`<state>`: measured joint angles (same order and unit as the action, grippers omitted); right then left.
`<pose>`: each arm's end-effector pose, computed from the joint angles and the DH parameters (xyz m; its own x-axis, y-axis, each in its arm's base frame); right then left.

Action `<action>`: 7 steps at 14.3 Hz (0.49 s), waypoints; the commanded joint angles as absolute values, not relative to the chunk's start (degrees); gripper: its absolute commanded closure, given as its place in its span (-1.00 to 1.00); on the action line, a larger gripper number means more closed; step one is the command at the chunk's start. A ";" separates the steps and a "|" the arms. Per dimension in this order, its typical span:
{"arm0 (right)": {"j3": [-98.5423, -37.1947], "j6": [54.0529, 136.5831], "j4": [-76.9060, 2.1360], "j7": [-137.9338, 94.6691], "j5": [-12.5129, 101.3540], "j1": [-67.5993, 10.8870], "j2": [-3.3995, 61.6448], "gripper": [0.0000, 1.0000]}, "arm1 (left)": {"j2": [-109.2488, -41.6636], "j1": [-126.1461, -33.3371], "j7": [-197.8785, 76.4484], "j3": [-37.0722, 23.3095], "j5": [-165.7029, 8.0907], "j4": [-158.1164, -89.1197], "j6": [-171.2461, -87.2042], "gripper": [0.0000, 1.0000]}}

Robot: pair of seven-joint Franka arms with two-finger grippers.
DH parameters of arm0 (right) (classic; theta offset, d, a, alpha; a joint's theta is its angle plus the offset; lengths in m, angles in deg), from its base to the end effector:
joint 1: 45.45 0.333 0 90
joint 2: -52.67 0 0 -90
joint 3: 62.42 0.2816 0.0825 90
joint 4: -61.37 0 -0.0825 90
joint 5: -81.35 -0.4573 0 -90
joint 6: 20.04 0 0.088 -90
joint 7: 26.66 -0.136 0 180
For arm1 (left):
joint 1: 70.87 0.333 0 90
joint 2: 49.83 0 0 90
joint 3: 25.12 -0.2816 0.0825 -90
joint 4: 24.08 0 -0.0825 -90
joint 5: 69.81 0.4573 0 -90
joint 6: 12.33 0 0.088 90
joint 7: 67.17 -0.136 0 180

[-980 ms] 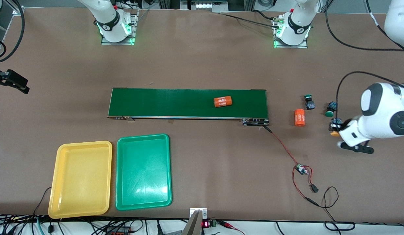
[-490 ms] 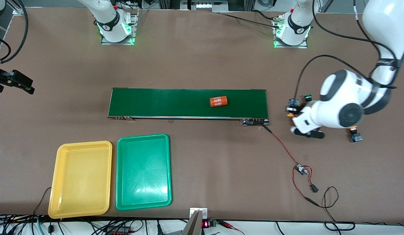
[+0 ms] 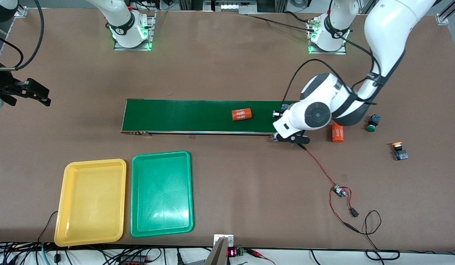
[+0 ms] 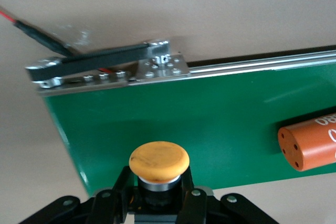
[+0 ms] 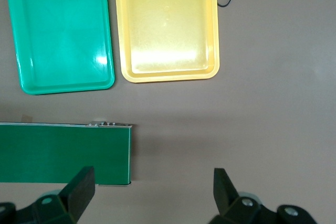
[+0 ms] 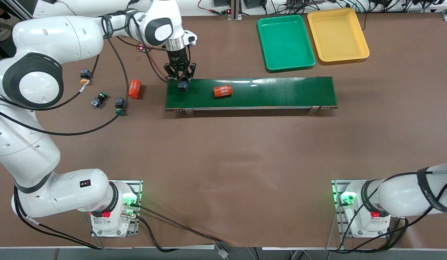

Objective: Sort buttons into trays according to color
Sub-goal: 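Place the yellow-cap button on the conveyor belt with the left gripper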

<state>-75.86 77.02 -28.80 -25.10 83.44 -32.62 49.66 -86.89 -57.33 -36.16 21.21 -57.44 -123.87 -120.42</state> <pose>0.6550 -0.0088 0.5382 0.9975 0.0222 0.0676 0.0188 -0.9985 0.0505 0.5671 -0.3347 0.1834 0.9214 -0.1054 -0.3741 -0.0758 -0.9928 0.0930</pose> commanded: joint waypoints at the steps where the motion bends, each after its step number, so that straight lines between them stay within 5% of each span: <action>1: -75.87 76.99 -29.68 -25.52 83.38 -32.88 50.48 -1.00 | -87.10 -57.42 -35.53 20.76 -56.98 -125.41 -122.09 0.46; 5: -75.95 76.99 -29.59 -25.26 83.38 -33.15 50.39 -1.00 | -87.45 -57.77 -35.53 19.01 -56.98 -126.74 -124.91 0.32; 6: -75.95 77.08 -29.59 -25.26 83.38 -33.06 50.39 -1.00 | -87.54 -57.68 -35.53 18.65 -56.98 -126.48 -124.83 0.11; 7: -75.95 77.08 -29.59 -25.35 83.29 -33.06 50.30 -1.00 | -87.37 -57.07 -35.61 18.65 -56.98 -126.39 -124.74 -0.33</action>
